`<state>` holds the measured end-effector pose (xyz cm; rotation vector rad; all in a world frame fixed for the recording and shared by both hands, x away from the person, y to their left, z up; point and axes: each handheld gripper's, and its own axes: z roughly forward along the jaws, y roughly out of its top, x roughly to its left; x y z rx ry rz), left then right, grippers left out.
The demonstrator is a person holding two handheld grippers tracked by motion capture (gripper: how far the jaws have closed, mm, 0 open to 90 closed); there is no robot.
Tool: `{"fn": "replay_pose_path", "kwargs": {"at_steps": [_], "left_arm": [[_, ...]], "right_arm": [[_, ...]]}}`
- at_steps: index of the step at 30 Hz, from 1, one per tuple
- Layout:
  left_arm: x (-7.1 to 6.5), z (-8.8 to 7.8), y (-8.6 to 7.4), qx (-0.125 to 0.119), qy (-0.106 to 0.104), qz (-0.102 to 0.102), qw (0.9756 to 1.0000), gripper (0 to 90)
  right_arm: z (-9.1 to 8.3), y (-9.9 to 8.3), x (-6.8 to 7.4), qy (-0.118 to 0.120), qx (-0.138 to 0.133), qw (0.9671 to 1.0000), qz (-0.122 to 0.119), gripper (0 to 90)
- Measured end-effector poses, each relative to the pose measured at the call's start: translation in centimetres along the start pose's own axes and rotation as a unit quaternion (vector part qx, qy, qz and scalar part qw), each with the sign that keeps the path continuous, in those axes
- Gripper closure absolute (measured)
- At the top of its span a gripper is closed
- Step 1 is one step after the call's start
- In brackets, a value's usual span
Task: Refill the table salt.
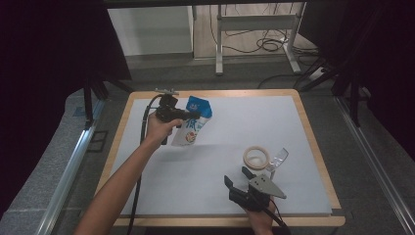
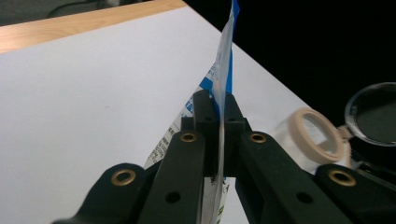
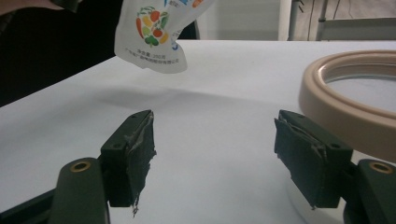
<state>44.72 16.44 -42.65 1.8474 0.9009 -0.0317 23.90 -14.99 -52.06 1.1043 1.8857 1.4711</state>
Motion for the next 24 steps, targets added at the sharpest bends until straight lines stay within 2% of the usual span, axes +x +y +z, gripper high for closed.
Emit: {"fn": "replay_pose_path", "kwargs": {"at_steps": [7,12,18,21,24], "left_arm": [[2.0,-0.6,-1.0,-0.027,0.016,-0.014,0.9994,90.0],[2.8,-1.3,-1.4,-0.048,0.029,-0.009,0.9984,90.0],[4.0,-1.8,-2.4,-0.074,0.055,-0.013,0.9957,90.0],[4.5,-2.2,-3.1,-0.078,0.072,-0.014,0.9943,89.9],[4.9,-2.7,-3.9,-0.088,0.074,-0.021,0.9931,89.9]], "right_arm": [[0.2,0.0,0.0,0.000,0.002,1.0000,0.001,29.5],[0.2,-0.1,0.1,-0.001,0.002,1.0000,-0.001,29.5],[0.4,-0.2,0.3,0.000,0.004,1.0000,-0.003,29.5],[0.3,-0.3,0.3,0.000,0.007,1.0000,-0.004,29.5],[0.4,-0.4,0.4,0.000,0.009,1.0000,-0.003,29.5]]}}
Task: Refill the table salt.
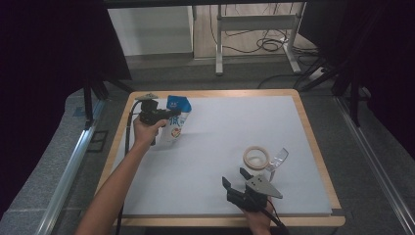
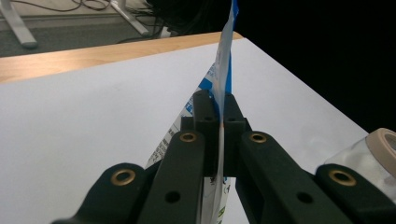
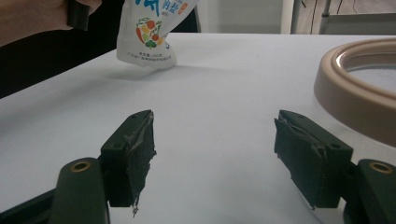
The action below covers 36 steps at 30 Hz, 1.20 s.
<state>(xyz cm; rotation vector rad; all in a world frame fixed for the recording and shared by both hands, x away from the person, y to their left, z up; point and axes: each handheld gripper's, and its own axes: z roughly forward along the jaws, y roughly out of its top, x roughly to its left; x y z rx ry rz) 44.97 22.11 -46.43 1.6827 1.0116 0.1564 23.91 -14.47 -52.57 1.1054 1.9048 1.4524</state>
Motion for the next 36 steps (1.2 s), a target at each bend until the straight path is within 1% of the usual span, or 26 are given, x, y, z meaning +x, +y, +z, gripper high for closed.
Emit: {"fn": "replay_pose_path", "kwargs": {"at_steps": [2,4,6,8,12,17,20,24,29,32,36], "left_arm": [[0.2,-0.4,-0.3,-0.007,0.001,-0.002,1.0000,89.8],[0.2,-0.7,-0.4,-0.007,0.002,0.000,1.0000,89.6],[0.1,-1.1,-0.6,-0.008,0.004,0.002,1.0000,89.2],[0.0,-1.4,-0.8,-0.008,0.007,0.009,0.9999,88.9],[-0.3,-1.8,-1.2,-0.006,0.010,0.018,0.9998,88.3],[-1.0,-2.1,-1.5,0.000,0.019,0.041,0.9990,87.3],[-1.1,-2.3,-1.6,-0.001,0.021,0.041,0.9989,87.2],[-1.4,-2.3,-1.9,-0.002,0.027,0.046,0.9986,87.0],[-1.8,-2.1,-2.0,0.001,0.026,0.056,0.9981,86.6],[-1.9,-2.0,-2.1,0.000,0.023,0.055,0.9982,86.0],[-2.1,-1.9,-2.2,-0.001,0.022,0.056,0.9982,84.9]], "right_arm": [[0.0,0.0,0.0,0.000,0.000,1.0000,-0.001,29.5],[-0.1,0.1,0.0,-0.001,-0.001,1.0000,-0.002,29.5],[-0.4,0.2,-0.2,-0.005,-0.006,0.9999,-0.007,29.5],[-1.0,0.4,-0.4,-0.008,-0.009,0.9998,-0.012,29.5],[-2.2,0.4,-1.4,-0.013,-0.011,0.9998,-0.008,29.8],[-3.5,-0.2,-2.7,-0.021,-0.008,0.9997,0.000,30.0],[-4.2,-0.4,-3.3,-0.027,-0.010,0.9996,0.001,29.9],[-4.9,-0.4,-4.1,-0.031,-0.016,0.9994,0.006,29.8],[-5.6,-0.3,-4.9,-0.042,-0.023,0.9988,0.011,29.9],[-5.8,-0.3,-5.1,-0.045,-0.024,0.9987,0.012,30.0],[-5.7,-0.3,-5.1,-0.045,-0.025,0.9986,0.012,29.9]]}}
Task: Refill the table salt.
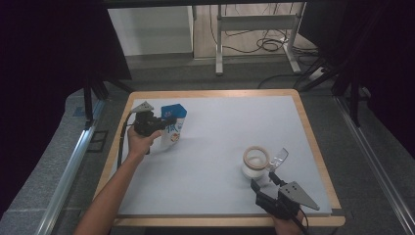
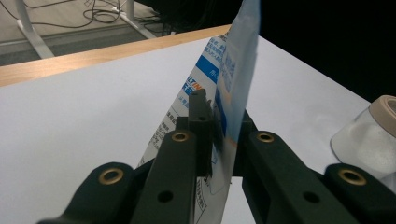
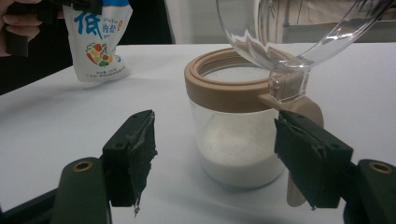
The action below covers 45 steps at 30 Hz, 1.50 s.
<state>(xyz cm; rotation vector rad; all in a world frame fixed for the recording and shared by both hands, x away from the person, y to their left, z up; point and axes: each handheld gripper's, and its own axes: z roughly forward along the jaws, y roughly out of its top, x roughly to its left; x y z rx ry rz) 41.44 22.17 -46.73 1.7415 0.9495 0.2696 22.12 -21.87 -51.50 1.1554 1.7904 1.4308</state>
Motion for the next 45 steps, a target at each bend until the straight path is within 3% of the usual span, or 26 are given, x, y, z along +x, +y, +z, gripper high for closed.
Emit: {"fn": "replay_pose_path", "kwargs": {"at_steps": [8,15,24,35,45], "left_arm": [[-0.1,-0.3,-0.3,-0.004,0.002,0.001,1.0000,84.4],[0.3,-1.5,-0.9,-0.012,0.021,0.007,0.9997,88.3],[1.9,-3.1,-1.5,-0.022,0.048,-0.018,0.9984,88.8],[1.4,-2.6,-1.4,-0.022,0.043,-0.015,0.9987,84.8],[1.1,-2.3,-1.5,-0.019,0.032,-0.014,0.9992,74.6]], "right_arm": [[-0.1,0.1,0.0,0.000,-0.004,1.0000,0.000,29.9],[-0.2,0.2,0.1,0.002,-0.007,1.0000,0.000,29.9],[-0.1,0.3,0.3,0.005,-0.007,1.0000,-0.001,29.9],[-0.2,0.4,0.3,0.003,-0.011,0.9999,-0.002,29.8],[-0.2,0.4,0.3,0.004,-0.011,0.9999,-0.001,29.8]]}}
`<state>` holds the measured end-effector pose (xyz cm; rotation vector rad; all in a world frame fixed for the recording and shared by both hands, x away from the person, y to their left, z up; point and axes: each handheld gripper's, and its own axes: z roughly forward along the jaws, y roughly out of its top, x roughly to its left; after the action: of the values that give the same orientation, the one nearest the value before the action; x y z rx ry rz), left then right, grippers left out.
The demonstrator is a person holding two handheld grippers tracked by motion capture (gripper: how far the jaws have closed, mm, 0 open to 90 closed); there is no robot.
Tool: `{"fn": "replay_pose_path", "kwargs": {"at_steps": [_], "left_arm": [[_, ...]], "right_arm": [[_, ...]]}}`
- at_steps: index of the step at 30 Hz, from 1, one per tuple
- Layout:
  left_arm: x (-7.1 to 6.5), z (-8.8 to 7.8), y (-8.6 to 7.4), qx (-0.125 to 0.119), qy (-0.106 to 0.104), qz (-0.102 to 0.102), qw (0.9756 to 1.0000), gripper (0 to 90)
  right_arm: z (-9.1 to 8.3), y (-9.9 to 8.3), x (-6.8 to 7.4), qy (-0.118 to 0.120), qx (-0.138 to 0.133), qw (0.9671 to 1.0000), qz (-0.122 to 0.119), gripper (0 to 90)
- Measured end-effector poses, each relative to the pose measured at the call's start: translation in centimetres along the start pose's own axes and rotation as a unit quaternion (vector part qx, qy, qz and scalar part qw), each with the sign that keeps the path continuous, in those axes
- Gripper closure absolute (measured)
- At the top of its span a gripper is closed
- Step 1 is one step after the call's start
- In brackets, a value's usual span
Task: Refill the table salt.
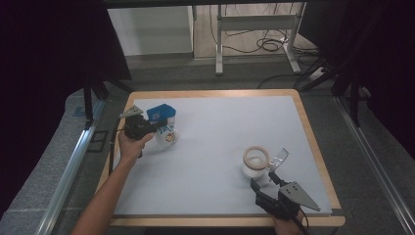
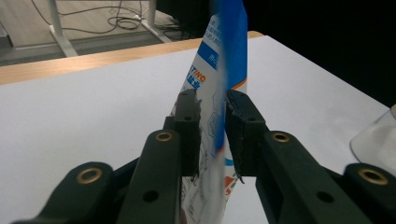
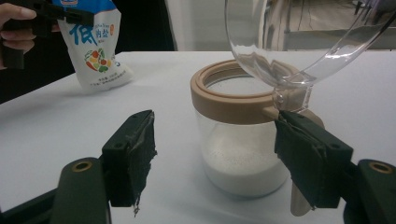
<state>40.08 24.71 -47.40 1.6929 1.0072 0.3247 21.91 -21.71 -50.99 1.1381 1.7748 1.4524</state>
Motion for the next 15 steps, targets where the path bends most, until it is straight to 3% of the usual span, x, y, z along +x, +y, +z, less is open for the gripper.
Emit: {"fn": "replay_pose_path", "kwargs": {"at_steps": [8,11,15], "left_arm": [[-0.6,0.2,-0.1,-0.003,-0.012,0.004,0.9999,63.1],[-0.9,0.3,-0.2,0.000,-0.011,0.011,0.9999,68.7],[-1.1,0.1,-0.2,-0.001,-0.005,0.019,0.9998,82.8]], "right_arm": [[0.0,0.0,0.0,-0.001,0.000,1.0000,0.001,29.8],[0.0,0.0,0.0,-0.001,0.000,1.0000,0.000,29.8],[-0.1,0.0,0.0,-0.001,-0.001,1.0000,0.000,29.8]]}}
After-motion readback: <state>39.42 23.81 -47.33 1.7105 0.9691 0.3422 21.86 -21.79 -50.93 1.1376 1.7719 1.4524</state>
